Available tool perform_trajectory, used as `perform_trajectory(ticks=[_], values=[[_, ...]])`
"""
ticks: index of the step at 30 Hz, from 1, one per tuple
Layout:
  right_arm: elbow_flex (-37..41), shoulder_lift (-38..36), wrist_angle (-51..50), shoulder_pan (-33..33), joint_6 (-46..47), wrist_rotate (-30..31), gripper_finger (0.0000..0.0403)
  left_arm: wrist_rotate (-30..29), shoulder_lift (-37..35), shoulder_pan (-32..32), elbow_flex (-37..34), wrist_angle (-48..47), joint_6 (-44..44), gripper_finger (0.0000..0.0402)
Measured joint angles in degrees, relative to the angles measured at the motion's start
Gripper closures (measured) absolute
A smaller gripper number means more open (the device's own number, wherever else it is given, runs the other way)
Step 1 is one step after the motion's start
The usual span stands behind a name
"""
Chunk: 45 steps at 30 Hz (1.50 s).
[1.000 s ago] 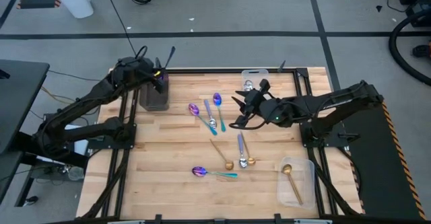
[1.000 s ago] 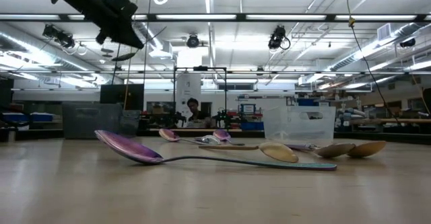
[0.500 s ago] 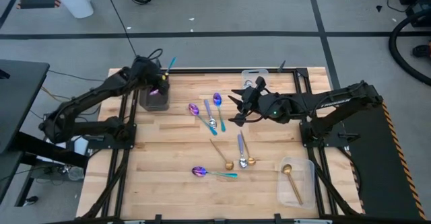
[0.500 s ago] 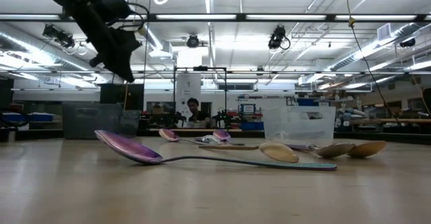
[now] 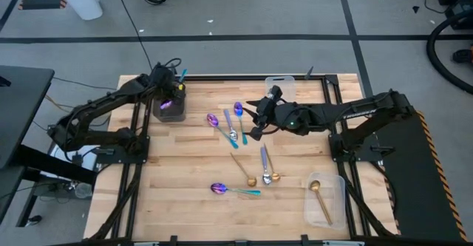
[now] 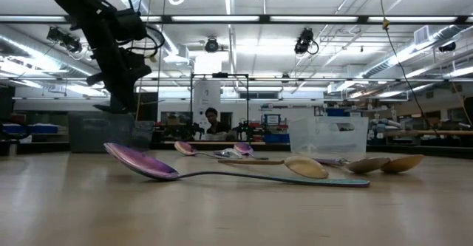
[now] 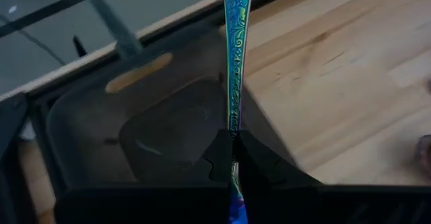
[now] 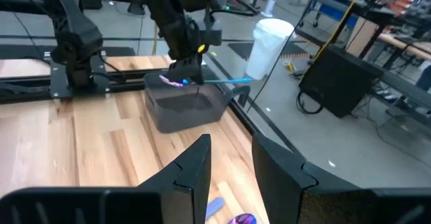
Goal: Sort silverware by color (type)
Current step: Put the blue spoon into the black bin
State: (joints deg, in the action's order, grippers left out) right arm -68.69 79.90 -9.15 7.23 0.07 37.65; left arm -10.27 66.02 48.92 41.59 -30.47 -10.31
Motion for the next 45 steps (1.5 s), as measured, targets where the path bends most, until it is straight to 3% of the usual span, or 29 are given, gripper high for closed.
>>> perform_trajectory(ticks=[17, 26, 45], values=[[0.0, 1.5, -7.9, 0.9, 8.3, -4.6, 0.0284, -7.3, 0.0, -1.7, -3.7, -2.8, -5.1, 0.0385], [0.5, 1.5, -10.4, 2.8, 9.5, -4.7, 0.0284, -7.1, 0.0, -3.1, -3.7, -5.0, -8.1, 0.0385], [0.6, 1.5, -12.4, 4.0, 11.8, -4.7, 0.0284, -10.6, 0.0, -4.4, -3.7, -4.5, -5.1, 0.0385]])
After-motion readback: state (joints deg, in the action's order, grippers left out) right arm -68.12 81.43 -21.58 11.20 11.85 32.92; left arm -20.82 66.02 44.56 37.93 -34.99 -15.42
